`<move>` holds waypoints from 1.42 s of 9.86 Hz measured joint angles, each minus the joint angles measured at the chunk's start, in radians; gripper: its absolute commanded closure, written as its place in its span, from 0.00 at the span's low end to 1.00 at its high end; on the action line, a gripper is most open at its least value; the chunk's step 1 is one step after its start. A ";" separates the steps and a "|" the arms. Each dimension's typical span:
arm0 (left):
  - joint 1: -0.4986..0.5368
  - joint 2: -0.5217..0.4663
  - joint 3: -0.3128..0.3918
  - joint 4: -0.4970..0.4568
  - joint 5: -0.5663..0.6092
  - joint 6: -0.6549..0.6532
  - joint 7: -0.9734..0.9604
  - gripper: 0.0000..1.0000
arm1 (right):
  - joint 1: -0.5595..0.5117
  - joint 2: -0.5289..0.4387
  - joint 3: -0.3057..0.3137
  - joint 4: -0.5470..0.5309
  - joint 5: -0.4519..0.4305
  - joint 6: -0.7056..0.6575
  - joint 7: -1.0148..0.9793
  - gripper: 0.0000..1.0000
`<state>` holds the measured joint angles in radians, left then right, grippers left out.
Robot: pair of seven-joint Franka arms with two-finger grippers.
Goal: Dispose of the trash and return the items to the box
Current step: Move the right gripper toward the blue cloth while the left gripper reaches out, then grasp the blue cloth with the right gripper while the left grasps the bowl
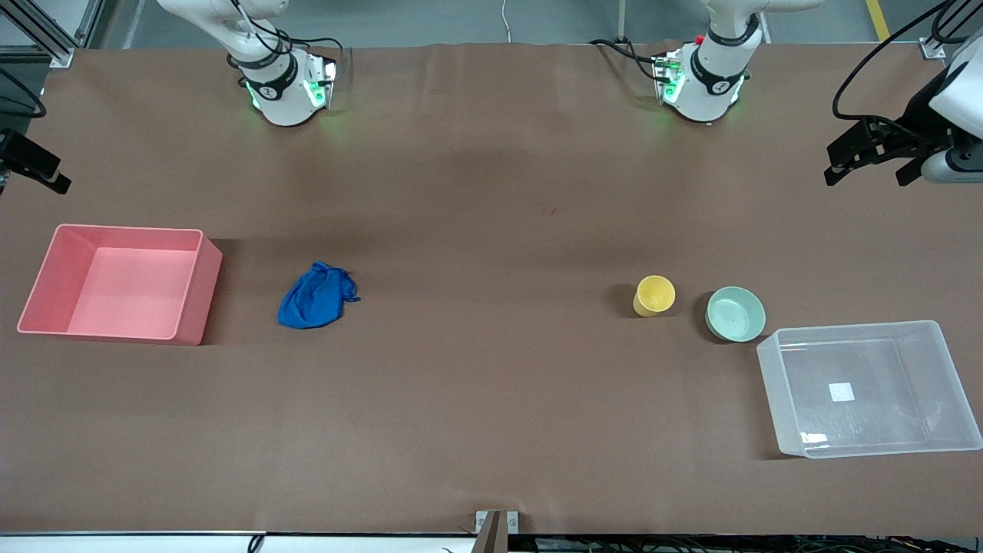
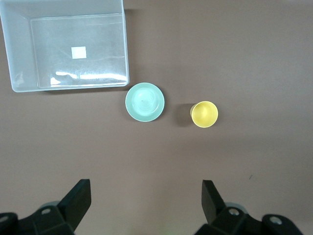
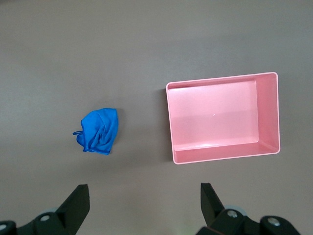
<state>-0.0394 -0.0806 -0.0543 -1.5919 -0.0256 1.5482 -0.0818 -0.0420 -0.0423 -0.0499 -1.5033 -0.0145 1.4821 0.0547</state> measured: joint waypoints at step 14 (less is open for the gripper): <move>0.043 0.244 0.005 -0.106 0.003 0.311 0.090 0.02 | 0.164 0.248 0.102 -0.282 0.003 0.389 0.221 0.00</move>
<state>0.0034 0.1637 -0.0489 -1.6979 -0.0230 1.8596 0.0082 0.1216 0.2057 0.0525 -1.7852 -0.0114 1.8715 0.2753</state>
